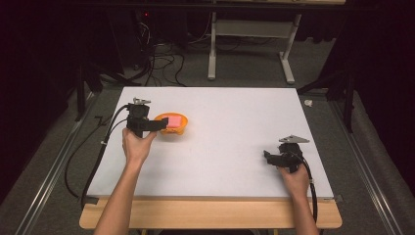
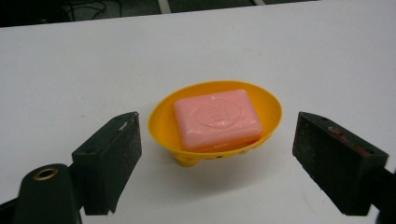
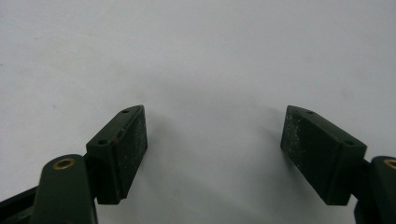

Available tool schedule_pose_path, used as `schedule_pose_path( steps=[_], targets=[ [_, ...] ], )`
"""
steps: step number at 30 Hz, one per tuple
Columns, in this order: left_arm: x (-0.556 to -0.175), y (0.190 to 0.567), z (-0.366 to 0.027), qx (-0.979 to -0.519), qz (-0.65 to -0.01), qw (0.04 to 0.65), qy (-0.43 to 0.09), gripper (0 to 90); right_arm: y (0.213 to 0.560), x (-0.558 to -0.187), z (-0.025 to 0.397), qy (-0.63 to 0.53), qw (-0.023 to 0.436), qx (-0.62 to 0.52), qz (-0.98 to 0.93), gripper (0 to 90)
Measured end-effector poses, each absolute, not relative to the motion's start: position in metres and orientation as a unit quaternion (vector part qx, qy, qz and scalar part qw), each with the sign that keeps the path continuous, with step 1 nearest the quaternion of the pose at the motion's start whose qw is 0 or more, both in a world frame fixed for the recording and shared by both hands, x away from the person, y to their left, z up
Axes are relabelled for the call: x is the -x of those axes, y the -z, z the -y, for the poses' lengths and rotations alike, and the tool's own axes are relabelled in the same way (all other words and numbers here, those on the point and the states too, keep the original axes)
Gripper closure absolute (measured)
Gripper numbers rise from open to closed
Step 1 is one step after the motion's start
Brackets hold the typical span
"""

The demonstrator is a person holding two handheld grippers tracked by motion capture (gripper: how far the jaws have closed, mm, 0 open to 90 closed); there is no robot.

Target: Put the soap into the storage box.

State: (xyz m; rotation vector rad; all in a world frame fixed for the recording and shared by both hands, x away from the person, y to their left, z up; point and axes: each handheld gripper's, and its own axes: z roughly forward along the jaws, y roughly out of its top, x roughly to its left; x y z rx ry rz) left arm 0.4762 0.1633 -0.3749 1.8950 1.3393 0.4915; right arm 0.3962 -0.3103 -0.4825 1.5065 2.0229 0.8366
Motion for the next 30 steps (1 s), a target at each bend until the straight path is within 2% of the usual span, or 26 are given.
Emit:
schedule_pose_path(
  steps=[30],
  targets=[
    [-0.436,0.374,-0.182,-0.74,-0.505,0.4,-0.196,16.5,0.483,-0.396,0.31,-0.305,0.24,-0.55,-0.739,23.2]
  ],
)
